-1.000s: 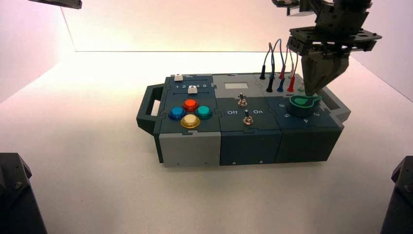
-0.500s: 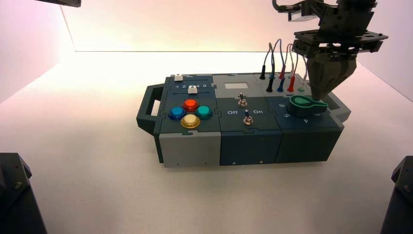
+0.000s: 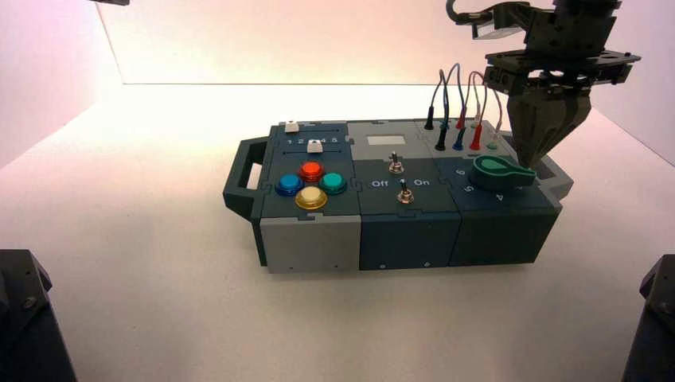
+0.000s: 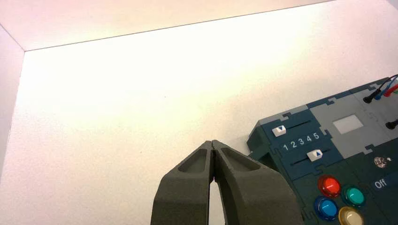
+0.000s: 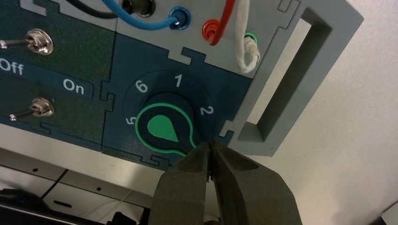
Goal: Turn the knob to position 4.
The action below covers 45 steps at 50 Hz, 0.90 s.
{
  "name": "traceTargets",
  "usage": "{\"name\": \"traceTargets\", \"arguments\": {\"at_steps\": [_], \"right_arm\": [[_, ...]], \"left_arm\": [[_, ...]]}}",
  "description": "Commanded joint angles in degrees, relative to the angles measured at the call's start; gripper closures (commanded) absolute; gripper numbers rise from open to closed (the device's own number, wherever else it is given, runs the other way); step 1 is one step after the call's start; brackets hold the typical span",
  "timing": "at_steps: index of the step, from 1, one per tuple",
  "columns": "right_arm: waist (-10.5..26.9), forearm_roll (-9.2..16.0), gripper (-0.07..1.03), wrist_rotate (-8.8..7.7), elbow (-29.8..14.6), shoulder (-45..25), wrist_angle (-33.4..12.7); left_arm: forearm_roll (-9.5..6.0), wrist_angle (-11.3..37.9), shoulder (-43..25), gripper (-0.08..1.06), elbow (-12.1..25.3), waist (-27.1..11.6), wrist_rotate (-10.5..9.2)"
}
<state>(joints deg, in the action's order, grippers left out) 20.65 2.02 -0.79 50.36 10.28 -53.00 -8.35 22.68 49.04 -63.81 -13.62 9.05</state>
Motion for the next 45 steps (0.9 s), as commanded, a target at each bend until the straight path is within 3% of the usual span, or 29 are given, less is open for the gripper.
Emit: {"name": "traceTargets", "arguments": {"at_steps": [1,45], "right_arm": [[-0.1,-0.1,0.99,-0.26,-0.3,0.6,0.0],[2.7,1.7,0.99,-0.44,0.4,0.1,0.0]], "left_arm": [[0.0,-0.5,-0.1,1.01,1.4,-0.3,0.09],[0.09,-0.7,-0.1,1.01,1.3,-0.4,0.18]]}}
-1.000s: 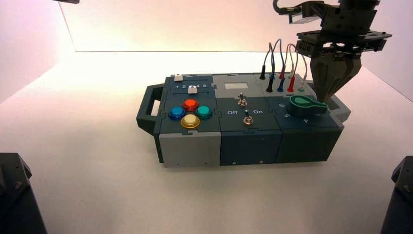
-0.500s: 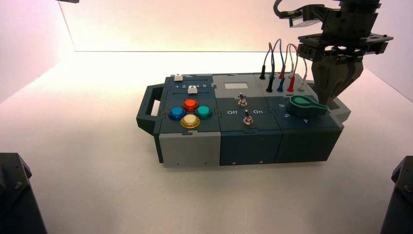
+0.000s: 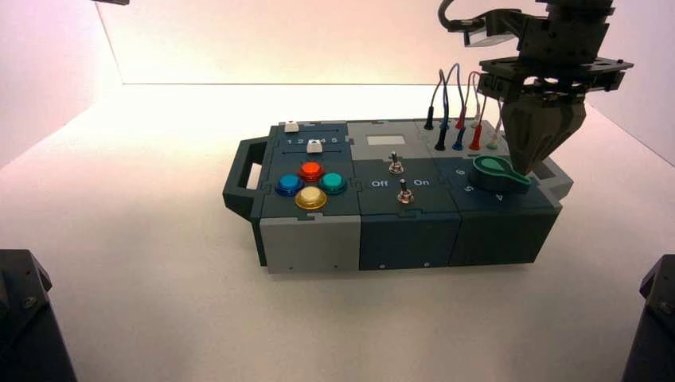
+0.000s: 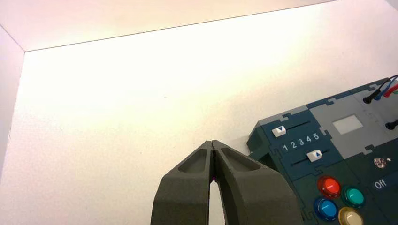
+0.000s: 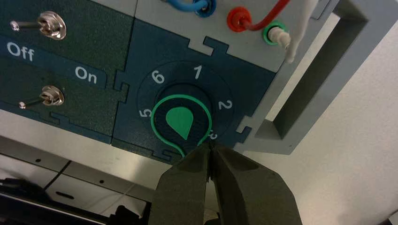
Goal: Turn the knob to position 4.
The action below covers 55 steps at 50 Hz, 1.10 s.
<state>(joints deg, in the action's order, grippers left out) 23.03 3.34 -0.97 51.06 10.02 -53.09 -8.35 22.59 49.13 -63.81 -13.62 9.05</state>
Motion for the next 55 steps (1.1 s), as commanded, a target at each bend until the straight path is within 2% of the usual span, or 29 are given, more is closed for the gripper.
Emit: {"name": "traceTargets", "arguments": {"at_steps": [1,13,55], "right_arm": [[0.4,0.4,0.99,-0.35,-0.2,0.4,0.1],[0.4,0.9,0.99,-0.26,1.1,0.4,0.0],[1.8,3.2,0.99,-0.18,1.8,1.8,-0.6]], "left_arm": [[0.09,-0.6,-0.2,1.01,1.4,-0.3,0.09],[0.18,-0.6,-0.2,1.01,1.4,-0.4,0.18],[0.18,-0.6,-0.2,1.01,1.5,-0.3,0.18]]}}
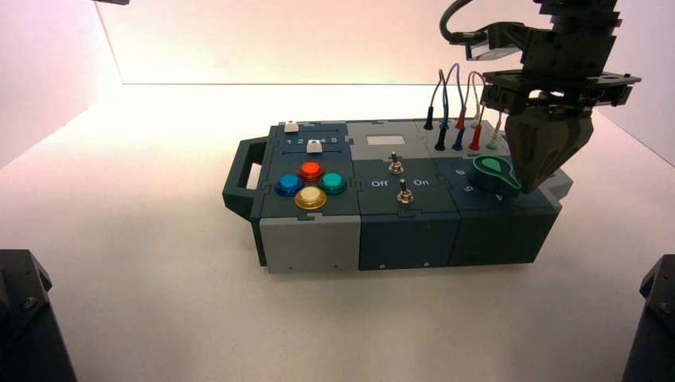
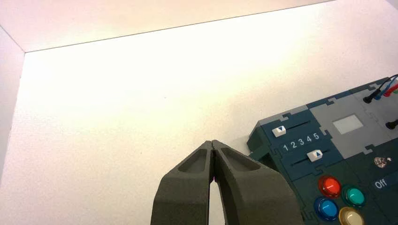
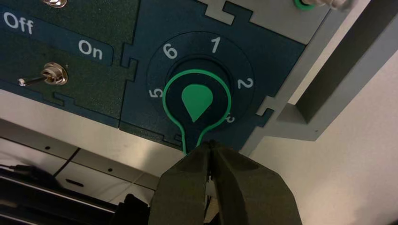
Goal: Turn the knob to position 4.
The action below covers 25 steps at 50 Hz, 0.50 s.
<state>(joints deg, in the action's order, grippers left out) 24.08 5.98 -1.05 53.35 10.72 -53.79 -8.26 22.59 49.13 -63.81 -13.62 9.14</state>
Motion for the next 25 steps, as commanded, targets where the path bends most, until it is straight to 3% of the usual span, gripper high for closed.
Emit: {"name": "traceTargets", "arguments": {"at_steps": [1,25], "right_arm": [[0.8,0.6,0.99,-0.18,-0.5,1.1,0.2],[1.2,0.8,0.99,0.09,-0.5,0.5,0.1]], "left_arm": [[0.09,-0.6,-0.2,1.01,1.4,-0.3,0.09],[0.09,-0.6,-0.2,1.01,1.5,-0.3,0.18]]}}
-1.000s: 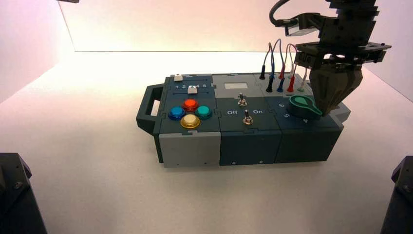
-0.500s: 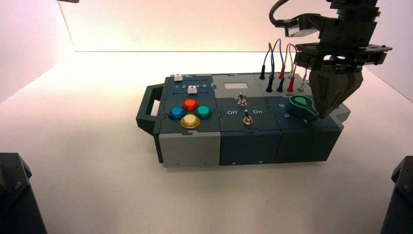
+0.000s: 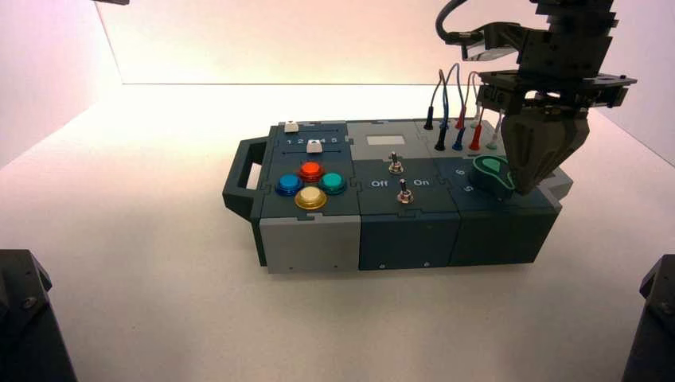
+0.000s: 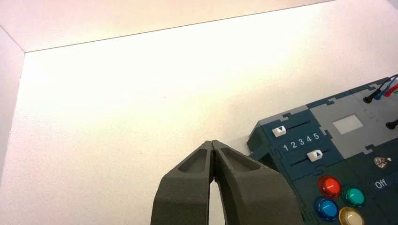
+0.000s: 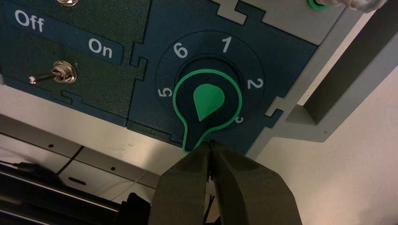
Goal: Turn the knob to position 4.
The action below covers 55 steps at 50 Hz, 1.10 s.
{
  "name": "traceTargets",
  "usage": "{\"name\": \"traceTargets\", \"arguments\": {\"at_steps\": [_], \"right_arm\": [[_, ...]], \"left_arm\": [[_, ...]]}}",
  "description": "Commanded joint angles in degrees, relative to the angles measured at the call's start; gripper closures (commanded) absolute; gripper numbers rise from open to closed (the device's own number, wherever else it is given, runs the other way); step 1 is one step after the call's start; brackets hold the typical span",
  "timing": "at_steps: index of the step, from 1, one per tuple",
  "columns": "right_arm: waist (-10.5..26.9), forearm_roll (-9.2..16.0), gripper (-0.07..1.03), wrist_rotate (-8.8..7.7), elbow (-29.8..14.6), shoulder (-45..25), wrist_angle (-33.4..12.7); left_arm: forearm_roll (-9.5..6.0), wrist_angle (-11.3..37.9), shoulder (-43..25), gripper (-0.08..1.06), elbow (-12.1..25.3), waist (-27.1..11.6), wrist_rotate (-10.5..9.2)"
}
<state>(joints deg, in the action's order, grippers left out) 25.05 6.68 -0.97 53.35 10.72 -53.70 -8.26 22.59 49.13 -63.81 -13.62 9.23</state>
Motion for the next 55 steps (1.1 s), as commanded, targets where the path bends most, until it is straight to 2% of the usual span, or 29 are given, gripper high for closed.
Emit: {"name": "traceTargets", "arguments": {"at_steps": [1,17,19,26,37,41,55], "right_arm": [[0.3,0.1,0.99,0.0,-0.4,0.5,-0.1],[-0.3,-2.3,0.99,1.05,-0.3,1.9,-1.2],[-0.3,-2.1,0.99,1.23,-0.8,4.2,-3.0],[0.0,-1.4,0.99,1.32,-1.6,8.4,-4.8],[0.5,-0.4,0.99,1.05,-1.6,14.5,-4.4],[0.7,-0.4,0.99,0.62,-1.4,14.6,-3.8],[1.8,-0.1,0.99,0.7,-1.1,13.1,-2.9]], "left_arm": [[0.09,-0.6,-0.2,1.01,1.5,-0.3,0.0],[0.09,-0.6,-0.2,1.01,1.3,-0.4,0.0],[0.09,-0.5,-0.2,1.01,1.2,-0.3,0.0],[0.18,-0.6,-0.2,1.01,1.3,-0.3,0.0],[0.53,-0.6,-0.4,1.01,1.2,-0.3,0.62],[0.53,-0.6,-0.7,1.01,1.3,-0.3,0.7],[0.62,-0.8,-2.5,1.01,1.5,-0.2,0.79]]}}
